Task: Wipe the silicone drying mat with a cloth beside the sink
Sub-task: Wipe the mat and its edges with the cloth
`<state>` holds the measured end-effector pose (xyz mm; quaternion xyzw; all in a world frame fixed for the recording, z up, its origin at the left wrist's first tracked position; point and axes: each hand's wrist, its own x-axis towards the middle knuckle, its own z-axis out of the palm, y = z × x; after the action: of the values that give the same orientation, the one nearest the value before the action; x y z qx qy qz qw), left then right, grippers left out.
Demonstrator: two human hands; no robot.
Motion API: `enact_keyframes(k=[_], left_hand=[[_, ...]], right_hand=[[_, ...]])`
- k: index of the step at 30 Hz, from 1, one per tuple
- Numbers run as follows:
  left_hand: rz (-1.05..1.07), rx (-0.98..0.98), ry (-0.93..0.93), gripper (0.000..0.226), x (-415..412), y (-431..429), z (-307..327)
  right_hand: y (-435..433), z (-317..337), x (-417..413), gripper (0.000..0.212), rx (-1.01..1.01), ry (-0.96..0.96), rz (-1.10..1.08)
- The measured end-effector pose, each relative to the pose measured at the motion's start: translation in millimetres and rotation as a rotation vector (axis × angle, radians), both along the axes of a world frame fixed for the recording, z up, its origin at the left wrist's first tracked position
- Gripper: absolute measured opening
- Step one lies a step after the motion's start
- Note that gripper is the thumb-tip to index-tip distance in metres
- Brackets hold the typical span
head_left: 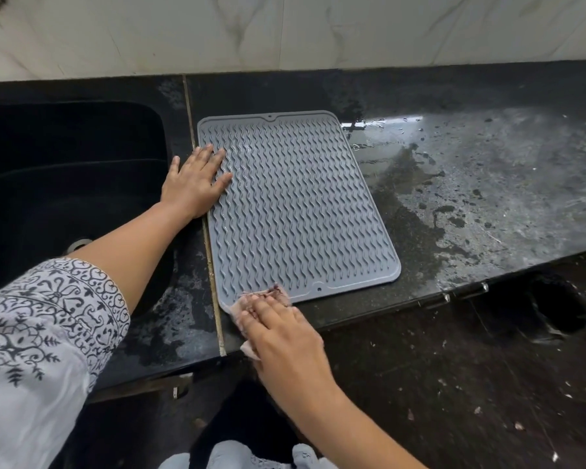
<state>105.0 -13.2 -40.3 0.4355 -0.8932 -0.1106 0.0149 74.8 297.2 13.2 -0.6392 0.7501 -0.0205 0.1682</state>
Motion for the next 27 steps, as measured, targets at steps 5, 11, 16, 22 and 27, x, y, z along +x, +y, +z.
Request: enact_keyframes(k=[5, 11, 16, 22, 27], left_hand=[[0.003, 0.005, -0.001, 0.061, 0, 0, 0], [0.007, 0.008, 0.004, 0.060, -1, 1, 0], [0.009, 0.001, 0.001, 0.061, -1, 0, 0], [0.008, -0.013, -0.003, 0.062, -1, -2, -2], [0.017, -0.009, 0.018, 0.062, -1, -3, -1]], right_hand=[[34, 1, -83, 0.050, -0.002, 0.177, -0.142], [49, 22, -146, 0.050, -0.041, 0.110, -0.572], [32, 25, -86, 0.049, -0.184, 0.108, -0.256], [42, 19, -125, 0.060, -0.053, 0.135, -0.383], [41, 25, -160, 0.045, 0.026, 0.017, -0.706]])
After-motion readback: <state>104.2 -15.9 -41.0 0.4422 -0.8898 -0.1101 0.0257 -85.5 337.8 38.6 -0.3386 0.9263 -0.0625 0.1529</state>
